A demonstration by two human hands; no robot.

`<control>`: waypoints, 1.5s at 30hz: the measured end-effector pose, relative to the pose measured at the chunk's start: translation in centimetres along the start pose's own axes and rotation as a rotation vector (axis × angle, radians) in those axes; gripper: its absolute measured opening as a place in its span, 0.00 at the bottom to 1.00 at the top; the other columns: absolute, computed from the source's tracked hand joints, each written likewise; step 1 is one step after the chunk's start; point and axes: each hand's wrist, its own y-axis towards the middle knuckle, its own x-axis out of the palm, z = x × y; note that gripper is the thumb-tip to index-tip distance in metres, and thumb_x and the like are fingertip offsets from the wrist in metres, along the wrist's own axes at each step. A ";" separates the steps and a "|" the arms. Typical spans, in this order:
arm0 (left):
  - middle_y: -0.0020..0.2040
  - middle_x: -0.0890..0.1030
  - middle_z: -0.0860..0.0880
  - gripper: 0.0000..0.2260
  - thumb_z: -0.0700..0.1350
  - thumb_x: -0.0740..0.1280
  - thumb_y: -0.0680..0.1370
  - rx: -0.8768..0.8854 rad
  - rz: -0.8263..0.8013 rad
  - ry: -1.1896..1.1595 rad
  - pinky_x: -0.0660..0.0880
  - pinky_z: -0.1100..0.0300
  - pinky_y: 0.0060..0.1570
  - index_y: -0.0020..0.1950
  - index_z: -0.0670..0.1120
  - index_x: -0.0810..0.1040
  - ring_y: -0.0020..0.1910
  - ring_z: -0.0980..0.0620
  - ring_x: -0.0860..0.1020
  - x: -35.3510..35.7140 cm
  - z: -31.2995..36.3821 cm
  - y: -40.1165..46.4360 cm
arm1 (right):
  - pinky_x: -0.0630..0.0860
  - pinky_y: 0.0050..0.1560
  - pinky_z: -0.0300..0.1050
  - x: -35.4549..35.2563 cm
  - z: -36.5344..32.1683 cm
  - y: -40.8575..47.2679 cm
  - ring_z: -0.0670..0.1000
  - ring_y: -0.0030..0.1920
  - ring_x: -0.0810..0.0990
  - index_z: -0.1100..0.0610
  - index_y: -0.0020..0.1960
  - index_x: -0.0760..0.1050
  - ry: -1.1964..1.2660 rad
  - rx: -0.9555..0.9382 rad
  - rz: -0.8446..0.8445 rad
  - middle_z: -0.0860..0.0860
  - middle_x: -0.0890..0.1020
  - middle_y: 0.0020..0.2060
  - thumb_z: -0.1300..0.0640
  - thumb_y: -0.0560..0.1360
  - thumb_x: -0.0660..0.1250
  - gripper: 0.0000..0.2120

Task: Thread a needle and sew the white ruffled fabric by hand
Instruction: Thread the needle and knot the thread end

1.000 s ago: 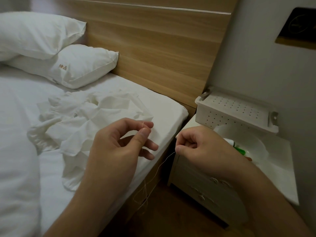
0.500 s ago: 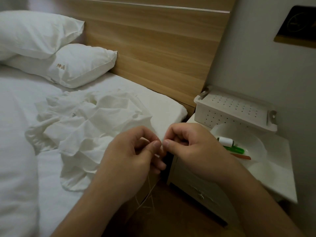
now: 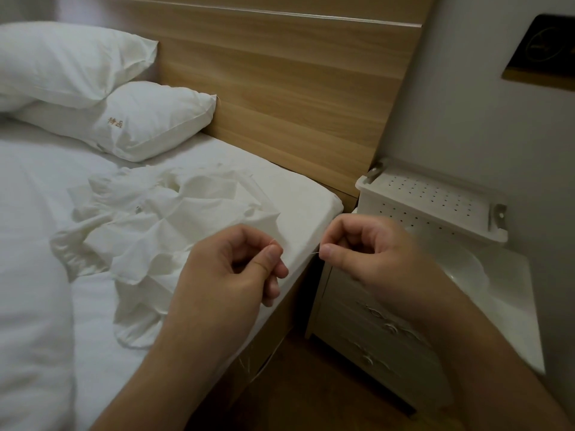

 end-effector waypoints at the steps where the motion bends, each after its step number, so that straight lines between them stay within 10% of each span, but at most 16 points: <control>1: 0.36 0.86 0.46 0.06 0.37 0.69 0.82 0.000 0.007 0.006 0.79 0.59 0.32 0.46 0.43 0.83 0.29 0.51 0.82 0.0 0.0 0.0 | 0.71 0.33 0.33 0.0 -0.1 0.0 0.40 0.31 0.74 0.52 0.45 0.82 0.002 -0.008 0.012 0.46 0.78 0.32 0.58 0.80 0.70 0.05; 13: 0.43 0.88 0.53 0.06 0.40 0.72 0.80 0.121 0.104 0.094 0.86 0.55 0.42 0.46 0.49 0.85 0.45 0.52 0.88 -0.2 0.0 -0.2 | 0.73 0.35 0.41 0.9 -0.9 -0.2 0.50 0.32 0.73 0.53 0.46 0.81 -0.081 -0.034 -0.071 0.58 0.80 0.36 0.59 0.79 0.71 0.04; 21: 0.38 0.88 0.48 0.05 0.41 0.71 0.81 0.045 -0.014 0.046 0.85 0.44 0.42 0.47 0.47 0.85 0.36 0.47 0.87 1.0 -0.4 -0.6 | 0.70 0.32 0.37 2.5 -0.6 0.1 0.43 0.29 0.71 0.52 0.45 0.80 -0.122 -0.090 0.001 0.48 0.75 0.29 0.55 0.79 0.71 0.05; 45: 0.37 0.87 0.44 0.05 0.42 0.71 0.81 -0.152 -0.157 -0.046 0.71 0.61 0.31 0.48 0.45 0.87 0.27 0.55 0.76 -0.1 -0.4 0.0 | 0.75 0.30 0.52 2.9 -0.2 -0.1 0.53 0.31 0.76 0.50 0.43 0.80 -0.115 -0.193 0.122 0.52 0.77 0.30 0.57 0.78 0.73 0.06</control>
